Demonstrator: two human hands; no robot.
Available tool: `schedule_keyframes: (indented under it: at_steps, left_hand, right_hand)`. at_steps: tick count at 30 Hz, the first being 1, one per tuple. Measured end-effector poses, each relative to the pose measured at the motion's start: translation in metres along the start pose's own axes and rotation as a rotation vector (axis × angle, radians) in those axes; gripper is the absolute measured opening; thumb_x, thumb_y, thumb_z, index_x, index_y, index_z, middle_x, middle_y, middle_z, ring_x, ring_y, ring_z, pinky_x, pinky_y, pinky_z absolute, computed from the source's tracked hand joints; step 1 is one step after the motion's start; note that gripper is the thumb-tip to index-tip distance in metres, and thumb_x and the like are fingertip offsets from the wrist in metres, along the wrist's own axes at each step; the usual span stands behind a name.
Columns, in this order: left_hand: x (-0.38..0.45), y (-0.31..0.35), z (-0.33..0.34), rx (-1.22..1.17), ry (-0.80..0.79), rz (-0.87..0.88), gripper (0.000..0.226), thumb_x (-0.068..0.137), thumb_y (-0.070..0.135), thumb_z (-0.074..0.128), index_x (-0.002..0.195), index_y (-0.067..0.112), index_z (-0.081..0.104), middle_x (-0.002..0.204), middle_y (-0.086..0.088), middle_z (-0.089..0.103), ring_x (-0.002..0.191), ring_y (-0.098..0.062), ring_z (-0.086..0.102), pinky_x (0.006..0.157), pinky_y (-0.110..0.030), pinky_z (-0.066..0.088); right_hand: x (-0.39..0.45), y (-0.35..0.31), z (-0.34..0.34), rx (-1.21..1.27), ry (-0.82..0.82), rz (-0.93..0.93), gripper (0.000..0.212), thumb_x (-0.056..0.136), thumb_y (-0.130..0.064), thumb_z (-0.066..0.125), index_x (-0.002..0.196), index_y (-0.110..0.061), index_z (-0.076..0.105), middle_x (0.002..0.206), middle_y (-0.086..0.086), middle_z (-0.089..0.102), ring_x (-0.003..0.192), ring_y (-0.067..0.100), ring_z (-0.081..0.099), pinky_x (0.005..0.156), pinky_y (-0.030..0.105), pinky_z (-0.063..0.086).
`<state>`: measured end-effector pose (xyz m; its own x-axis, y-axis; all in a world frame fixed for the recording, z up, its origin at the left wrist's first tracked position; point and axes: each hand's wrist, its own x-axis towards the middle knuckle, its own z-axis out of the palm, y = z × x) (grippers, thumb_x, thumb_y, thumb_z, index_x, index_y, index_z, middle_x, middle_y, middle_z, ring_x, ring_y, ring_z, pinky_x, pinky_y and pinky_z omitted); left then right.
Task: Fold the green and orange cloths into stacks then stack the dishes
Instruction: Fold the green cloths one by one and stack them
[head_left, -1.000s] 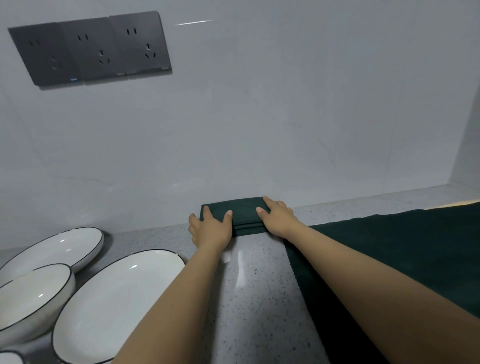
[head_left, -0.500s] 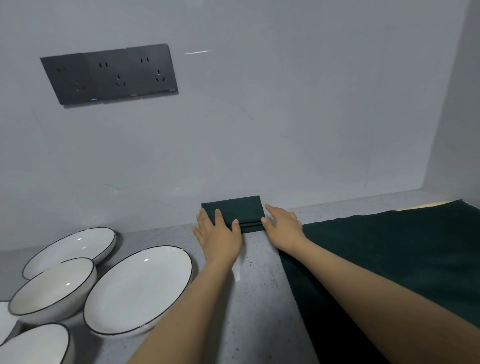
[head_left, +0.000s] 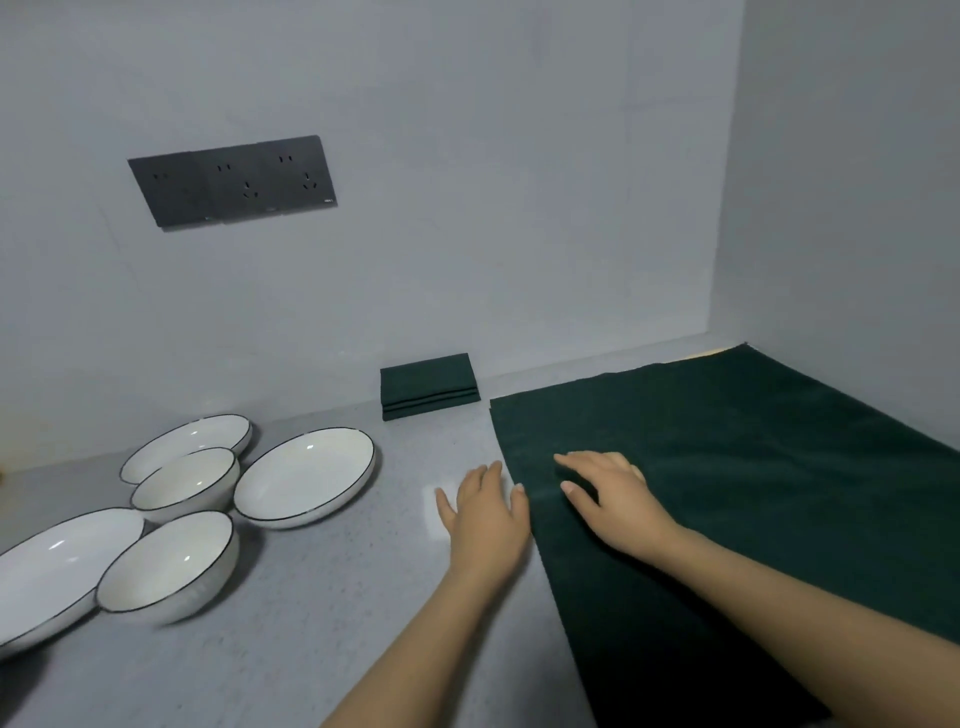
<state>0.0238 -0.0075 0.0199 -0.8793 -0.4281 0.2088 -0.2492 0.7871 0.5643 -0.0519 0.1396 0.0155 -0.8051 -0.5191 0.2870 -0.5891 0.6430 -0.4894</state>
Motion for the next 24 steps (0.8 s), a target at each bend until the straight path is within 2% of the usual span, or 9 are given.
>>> schedule_keyframes:
  at_steps: [5,8,11,13,15,19,24]
  left_hand:
    - [-0.068,0.017,0.006,-0.022,-0.044,0.085,0.043,0.100,0.033,0.036,0.140,0.019,0.042,0.145,0.005,0.040,0.138,-0.008,0.028,0.118,-0.042,-0.008]
    - [-0.092,0.019,0.008,-0.018,-0.097,0.151,0.042,0.099,0.034,0.039,0.138,0.020,0.046,0.146,0.004,0.039,0.138,-0.009,0.028,0.118,-0.037,0.001]
    - [-0.121,0.023,0.006,-0.046,-0.137,0.251,0.039,0.097,0.035,0.046,0.132,0.021,0.053,0.140,0.006,0.045,0.133,-0.008,0.033,0.107,-0.023,0.011]
    - [-0.134,0.023,0.007,-0.047,-0.168,0.297,0.037,0.095,0.037,0.050,0.129,0.024,0.056,0.135,0.008,0.047,0.130,-0.006,0.035,0.099,-0.020,0.013]
    - [-0.143,0.022,0.005,-0.039,-0.189,0.327,0.035,0.093,0.038,0.053,0.125,0.026,0.059,0.131,0.009,0.049,0.127,-0.005,0.037,0.098,-0.019,0.016]
    - [-0.151,0.017,0.003,-0.098,-0.202,0.348,0.026,0.091,0.035,0.059,0.115,0.027,0.066,0.117,0.012,0.054,0.119,-0.006,0.043,0.107,-0.026,0.026]
    - [-0.155,0.017,0.000,-0.193,-0.251,0.359,0.017,0.088,0.031,0.064,0.102,0.029,0.072,0.104,0.018,0.055,0.110,-0.003,0.048,0.105,-0.036,0.035]
  right_hand:
    - [-0.070,0.003,-0.021,-0.018,0.009,-0.015,0.038,0.098,-0.037,0.043,0.135,-0.028,0.048,0.136,-0.011,0.048,0.129,0.012,0.034,0.106,0.028,0.021]
    - [-0.098,0.003,-0.027,-0.036,-0.001,-0.046,0.035,0.096,-0.039,0.046,0.129,-0.029,0.054,0.128,-0.012,0.053,0.124,0.011,0.037,0.101,0.025,0.022]
    - [-0.131,0.004,-0.035,-0.041,-0.046,-0.046,0.033,0.093,-0.043,0.050,0.123,-0.031,0.057,0.122,-0.012,0.055,0.120,0.010,0.038,0.098,0.024,0.024]
    - [-0.145,0.005,-0.038,-0.018,-0.080,-0.048,0.033,0.089,-0.048,0.055,0.119,-0.034,0.059,0.118,-0.014,0.055,0.117,0.009,0.039,0.096,0.023,0.024]
    - [-0.159,0.004,-0.044,0.010,-0.123,-0.042,0.032,0.084,-0.051,0.061,0.112,-0.037,0.061,0.116,-0.017,0.054,0.114,0.007,0.039,0.095,0.023,0.023]
    - [-0.172,0.005,-0.054,0.070,-0.206,-0.014,0.023,0.073,-0.048,0.074,0.092,-0.047,0.059,0.115,-0.020,0.051,0.113,0.004,0.036,0.095,0.023,0.020]
    - [-0.177,0.005,-0.054,0.138,-0.159,0.035,0.022,0.070,-0.038,0.079,0.068,-0.047,0.059,0.104,-0.022,0.054,0.108,0.005,0.040,0.101,0.027,0.027]
